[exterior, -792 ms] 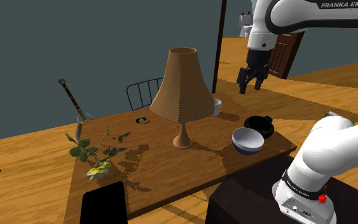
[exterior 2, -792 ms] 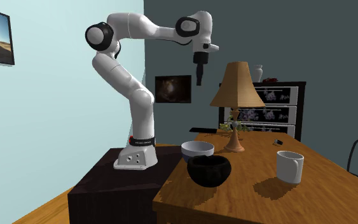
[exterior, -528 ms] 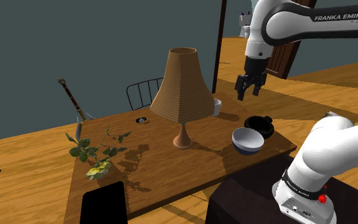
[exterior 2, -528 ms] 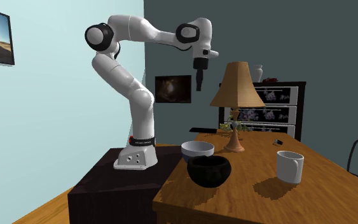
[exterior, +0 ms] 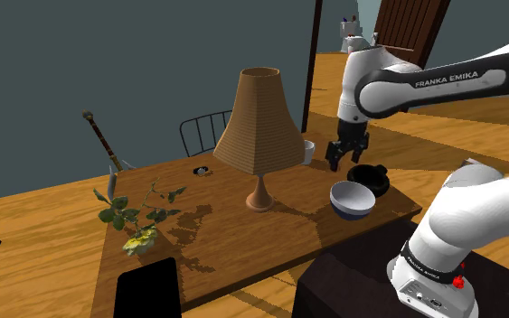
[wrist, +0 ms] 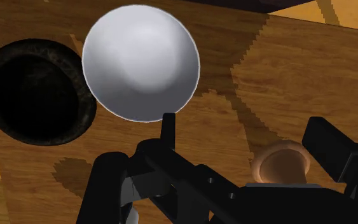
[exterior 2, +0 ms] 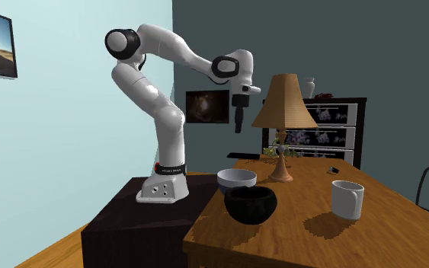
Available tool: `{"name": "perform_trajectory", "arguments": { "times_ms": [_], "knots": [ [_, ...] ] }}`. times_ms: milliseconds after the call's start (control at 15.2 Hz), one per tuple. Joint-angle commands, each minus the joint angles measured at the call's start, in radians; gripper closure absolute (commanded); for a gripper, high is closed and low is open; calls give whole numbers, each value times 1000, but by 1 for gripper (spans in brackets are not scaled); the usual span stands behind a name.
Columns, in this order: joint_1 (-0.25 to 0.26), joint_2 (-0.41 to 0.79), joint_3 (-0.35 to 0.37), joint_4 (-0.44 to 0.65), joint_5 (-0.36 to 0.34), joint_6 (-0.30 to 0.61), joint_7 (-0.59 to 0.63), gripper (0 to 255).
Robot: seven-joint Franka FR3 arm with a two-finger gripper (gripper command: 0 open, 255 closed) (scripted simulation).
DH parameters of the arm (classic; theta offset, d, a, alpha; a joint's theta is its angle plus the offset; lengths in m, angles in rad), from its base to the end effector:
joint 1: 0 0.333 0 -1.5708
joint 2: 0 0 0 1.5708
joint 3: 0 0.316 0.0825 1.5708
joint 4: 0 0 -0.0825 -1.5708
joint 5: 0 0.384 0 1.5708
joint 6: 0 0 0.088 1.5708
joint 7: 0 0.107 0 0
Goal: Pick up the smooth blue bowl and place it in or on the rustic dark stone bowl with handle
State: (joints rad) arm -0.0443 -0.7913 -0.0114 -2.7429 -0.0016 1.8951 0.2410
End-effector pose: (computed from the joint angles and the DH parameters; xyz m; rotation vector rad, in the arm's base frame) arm 0.3017 -0.0167 0.4359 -3.1056 0.4575 0.0893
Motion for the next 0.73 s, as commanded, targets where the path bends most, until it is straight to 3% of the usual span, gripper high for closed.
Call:
{"name": "perform_trajectory", "arguments": {
  "times_ms": [0, 660],
  "knots": [
    [-8, 27, 7, -57, -10, 85, 12, 0],
    [-61, 319, 67, -230, -80, 540, 121, 0]
  ]
}}
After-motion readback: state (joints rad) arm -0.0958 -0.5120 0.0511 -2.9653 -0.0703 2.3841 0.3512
